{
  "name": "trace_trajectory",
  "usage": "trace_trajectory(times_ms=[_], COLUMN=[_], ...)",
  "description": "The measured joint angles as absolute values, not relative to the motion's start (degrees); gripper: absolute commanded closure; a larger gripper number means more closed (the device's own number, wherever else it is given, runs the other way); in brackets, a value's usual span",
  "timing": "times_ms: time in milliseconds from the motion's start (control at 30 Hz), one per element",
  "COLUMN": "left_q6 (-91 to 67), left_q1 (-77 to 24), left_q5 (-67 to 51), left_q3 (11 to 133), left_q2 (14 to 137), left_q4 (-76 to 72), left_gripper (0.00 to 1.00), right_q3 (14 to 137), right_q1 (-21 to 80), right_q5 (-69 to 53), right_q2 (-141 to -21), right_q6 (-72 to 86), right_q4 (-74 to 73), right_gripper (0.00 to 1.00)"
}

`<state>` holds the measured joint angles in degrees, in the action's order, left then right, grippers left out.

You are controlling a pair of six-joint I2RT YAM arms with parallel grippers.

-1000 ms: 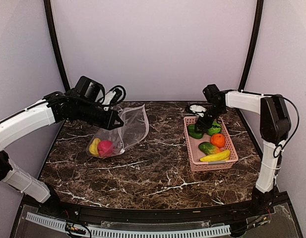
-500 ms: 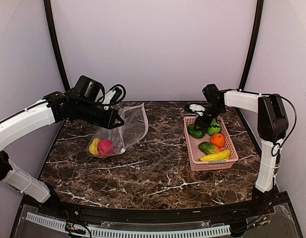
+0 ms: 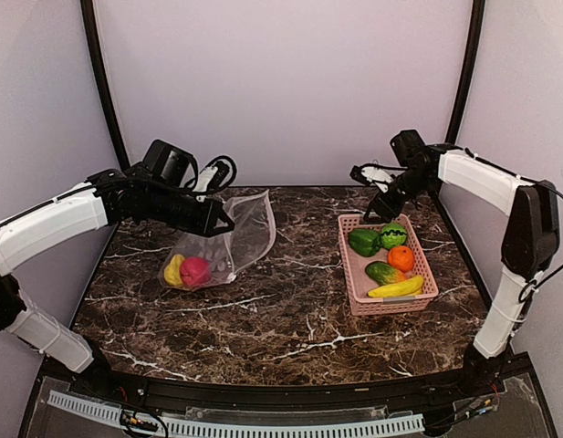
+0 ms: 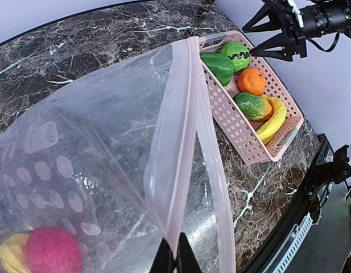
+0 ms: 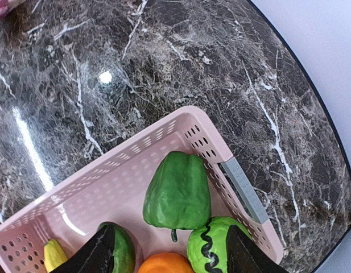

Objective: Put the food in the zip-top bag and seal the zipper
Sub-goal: Pick up the fake vegetable from the bin.

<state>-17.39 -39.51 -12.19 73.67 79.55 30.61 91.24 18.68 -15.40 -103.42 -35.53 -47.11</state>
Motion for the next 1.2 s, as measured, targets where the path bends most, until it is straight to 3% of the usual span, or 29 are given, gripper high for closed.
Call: trace_trajectory(times_ms=[133, 267, 633, 900, 1200], left_q6=[-17.76, -17.93, -18.04, -18.02, -18.02], left_q1=[-39.51, -39.51, -39.51, -39.51, -39.51], left_q5=[-12.93, -13.13, -13.08, -13.13, -13.32], left_q3=[73.67, 73.67, 73.65, 73.3, 73.28], left_q2=[80.75, 80.97, 80.97, 80.99, 81.01], left_q4=[29.89, 29.8, 29.58, 29.17, 28.91], left_gripper=[0.99, 0.99, 0.99, 0.99, 0.99], right_q3=[91.7, 91.88, 95.48, 96.14, 96.66], right_q1=[18.68, 18.65, 18.22, 18.2, 18.2], right_q5=[-15.49, -14.02, -11.46, -11.0, -12.12], right_q2=[-103.33, -108.53, -116.88, -119.52, -120.01], right_q6=[-34.54, -32.64, -29.28, -28.21, -27.05], right_q4=[-47.97, -48.58, -49.98, -49.84, -50.89], right_gripper=[0.18, 0.14, 0.14, 0.23, 0.21])
